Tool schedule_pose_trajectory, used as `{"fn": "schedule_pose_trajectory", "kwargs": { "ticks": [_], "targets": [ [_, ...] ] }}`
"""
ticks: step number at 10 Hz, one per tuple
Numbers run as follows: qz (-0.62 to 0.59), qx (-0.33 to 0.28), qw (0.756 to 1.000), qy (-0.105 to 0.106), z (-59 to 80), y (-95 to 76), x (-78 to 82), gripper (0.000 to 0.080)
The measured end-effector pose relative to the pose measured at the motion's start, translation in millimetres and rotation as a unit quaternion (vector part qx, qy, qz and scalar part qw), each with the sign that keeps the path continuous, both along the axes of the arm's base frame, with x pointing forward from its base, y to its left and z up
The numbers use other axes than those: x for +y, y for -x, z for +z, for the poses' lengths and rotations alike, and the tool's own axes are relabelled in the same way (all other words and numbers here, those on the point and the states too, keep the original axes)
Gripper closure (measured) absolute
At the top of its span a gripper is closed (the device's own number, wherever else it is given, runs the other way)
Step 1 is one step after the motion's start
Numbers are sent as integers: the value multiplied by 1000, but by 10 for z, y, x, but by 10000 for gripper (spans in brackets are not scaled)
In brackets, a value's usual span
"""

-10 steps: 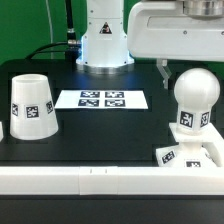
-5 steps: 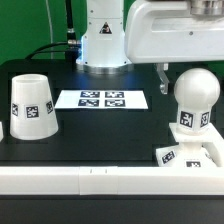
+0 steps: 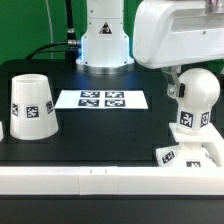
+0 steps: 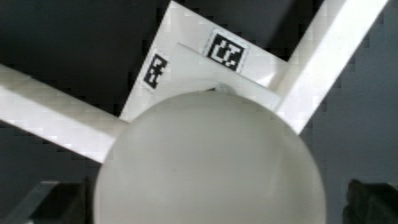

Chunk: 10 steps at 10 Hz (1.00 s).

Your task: Assemble lamp

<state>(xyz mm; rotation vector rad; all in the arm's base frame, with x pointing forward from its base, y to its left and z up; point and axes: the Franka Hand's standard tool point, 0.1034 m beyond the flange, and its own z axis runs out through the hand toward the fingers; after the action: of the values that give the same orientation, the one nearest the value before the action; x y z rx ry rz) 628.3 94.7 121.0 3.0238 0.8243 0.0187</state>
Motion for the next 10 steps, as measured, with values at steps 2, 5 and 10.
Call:
{"fn": "schedule_pose_trajectory", "kwargs": {
  "ticks": [2,5,10],
  "targets": [
    [-1,0,1000,0,-2,1,-2,211],
    [-16,0,1000,-1,-2,1,-2,226],
    [-281,3,959,-19,-7,-7,-33,225]
  ]
}}
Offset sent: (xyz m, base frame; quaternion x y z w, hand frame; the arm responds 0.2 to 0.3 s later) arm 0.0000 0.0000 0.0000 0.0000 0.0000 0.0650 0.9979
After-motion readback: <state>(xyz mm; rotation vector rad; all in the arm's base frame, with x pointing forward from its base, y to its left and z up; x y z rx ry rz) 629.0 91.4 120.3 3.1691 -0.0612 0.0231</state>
